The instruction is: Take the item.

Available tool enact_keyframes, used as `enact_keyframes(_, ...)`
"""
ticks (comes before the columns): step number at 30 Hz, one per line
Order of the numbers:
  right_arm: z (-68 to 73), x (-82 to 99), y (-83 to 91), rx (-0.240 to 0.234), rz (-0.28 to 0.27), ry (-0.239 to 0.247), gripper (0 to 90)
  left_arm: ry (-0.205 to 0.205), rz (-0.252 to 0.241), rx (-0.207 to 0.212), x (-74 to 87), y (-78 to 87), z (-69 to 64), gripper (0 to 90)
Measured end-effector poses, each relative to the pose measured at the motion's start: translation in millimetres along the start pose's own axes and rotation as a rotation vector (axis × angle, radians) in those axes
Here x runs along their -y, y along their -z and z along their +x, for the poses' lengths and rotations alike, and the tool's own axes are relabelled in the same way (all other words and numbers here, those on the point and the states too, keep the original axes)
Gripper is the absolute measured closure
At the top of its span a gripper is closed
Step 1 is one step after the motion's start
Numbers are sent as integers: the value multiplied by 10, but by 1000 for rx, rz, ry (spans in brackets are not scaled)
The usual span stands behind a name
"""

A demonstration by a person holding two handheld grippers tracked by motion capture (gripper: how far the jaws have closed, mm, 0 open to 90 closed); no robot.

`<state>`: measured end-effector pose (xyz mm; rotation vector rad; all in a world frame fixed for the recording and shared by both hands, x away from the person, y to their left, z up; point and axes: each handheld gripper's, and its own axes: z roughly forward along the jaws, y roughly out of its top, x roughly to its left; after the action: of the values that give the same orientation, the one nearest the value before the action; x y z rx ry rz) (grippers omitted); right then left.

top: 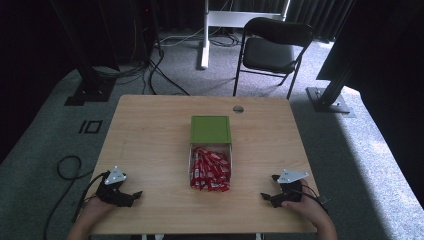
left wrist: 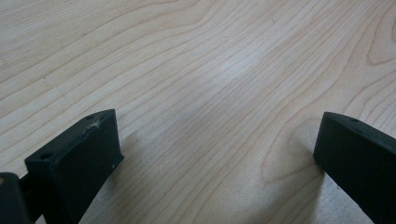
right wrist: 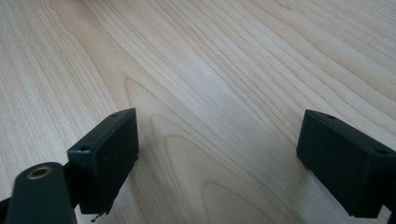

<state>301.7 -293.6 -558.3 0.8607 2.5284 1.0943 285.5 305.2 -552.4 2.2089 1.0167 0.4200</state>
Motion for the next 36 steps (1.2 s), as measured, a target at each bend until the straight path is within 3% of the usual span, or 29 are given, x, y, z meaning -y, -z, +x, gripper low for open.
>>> enact_keyframes(14, 7, 2, 2, 3, -1, -5, 127, 0, 0, 0, -1, 0, 1, 15)
enact_keyframes(19, 31, -6, -3, 19, -2, -24, 132, 0, 0, 0, 0, 0, 0, 15)
enact_keyframes(25, 15, -19, -7, 35, -26, -80, 137, 0, 1, 0, -1, 0, 1, 15)
enact_keyframes(36, 22, -183, 42, 56, -64, -109, 137, -1, 0, 0, -1, 0, 1, 15)
